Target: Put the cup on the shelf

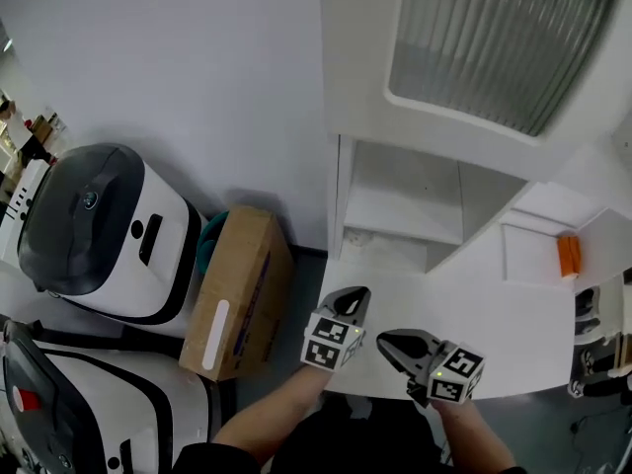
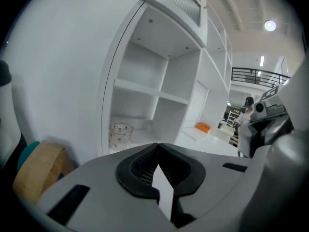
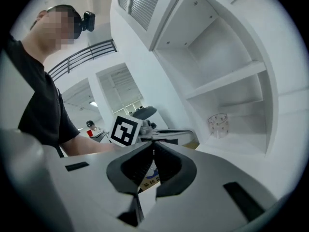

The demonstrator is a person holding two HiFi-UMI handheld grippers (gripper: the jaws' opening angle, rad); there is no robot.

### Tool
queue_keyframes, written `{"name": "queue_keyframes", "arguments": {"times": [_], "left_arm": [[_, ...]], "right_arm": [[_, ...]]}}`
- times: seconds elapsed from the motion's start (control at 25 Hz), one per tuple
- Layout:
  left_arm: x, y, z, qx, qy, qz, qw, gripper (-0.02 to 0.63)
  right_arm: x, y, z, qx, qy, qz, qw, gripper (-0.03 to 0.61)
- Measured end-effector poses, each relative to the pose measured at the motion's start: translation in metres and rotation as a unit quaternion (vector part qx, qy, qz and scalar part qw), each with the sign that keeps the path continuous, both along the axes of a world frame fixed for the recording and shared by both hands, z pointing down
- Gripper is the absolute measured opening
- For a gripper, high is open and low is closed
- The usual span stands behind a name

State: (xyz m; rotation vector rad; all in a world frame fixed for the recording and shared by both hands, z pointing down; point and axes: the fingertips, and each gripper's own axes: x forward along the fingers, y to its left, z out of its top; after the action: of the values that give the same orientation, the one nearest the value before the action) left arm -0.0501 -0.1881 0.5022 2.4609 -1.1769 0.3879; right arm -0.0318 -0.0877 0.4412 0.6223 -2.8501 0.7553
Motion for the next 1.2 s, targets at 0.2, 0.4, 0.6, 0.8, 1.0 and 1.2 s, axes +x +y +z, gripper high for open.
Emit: {"name": "queue_keyframes", "arguments": {"times": [0.2, 0.4, 0.6, 0.8, 1.0, 1.2], "left_arm": [[0.018, 0.041, -0.047, 0.045, -0.013, 0.041, 0.9981, 0.012], [0.042, 0.068, -0.088, 0.079, -0.009, 0.044, 0.9959, 0.012], [0.071, 0.094, -0.104, 0.074, 0.008, 0.033, 0.9967, 0.012], [0.105, 0.128, -0.123, 0.065, 0.017, 0.032, 0.9972, 0.012], [0.134, 0.155, -0.143, 0.081, 0.021, 0.031, 0.9960, 0.012], [0.145, 0.166, -0.157, 0.079, 0.035, 0.023, 0.9960, 0.012]], "right_arm": [[0.021, 0.016, -0.035, 0.028, 0.003, 0.018, 0.999, 0.018], [0.045, 0.021, -0.072, 0.067, -0.013, 0.013, 0.998, 0.018], [0.078, 0.034, -0.100, 0.085, -0.042, -0.004, 0.995, 0.018], [0.121, 0.059, -0.118, 0.090, -0.073, -0.010, 0.993, 0.017], [0.157, 0.070, -0.137, 0.140, -0.071, -0.001, 0.988, 0.017], [0.179, 0.081, -0.149, 0.165, -0.074, 0.038, 0.983, 0.017]]}}
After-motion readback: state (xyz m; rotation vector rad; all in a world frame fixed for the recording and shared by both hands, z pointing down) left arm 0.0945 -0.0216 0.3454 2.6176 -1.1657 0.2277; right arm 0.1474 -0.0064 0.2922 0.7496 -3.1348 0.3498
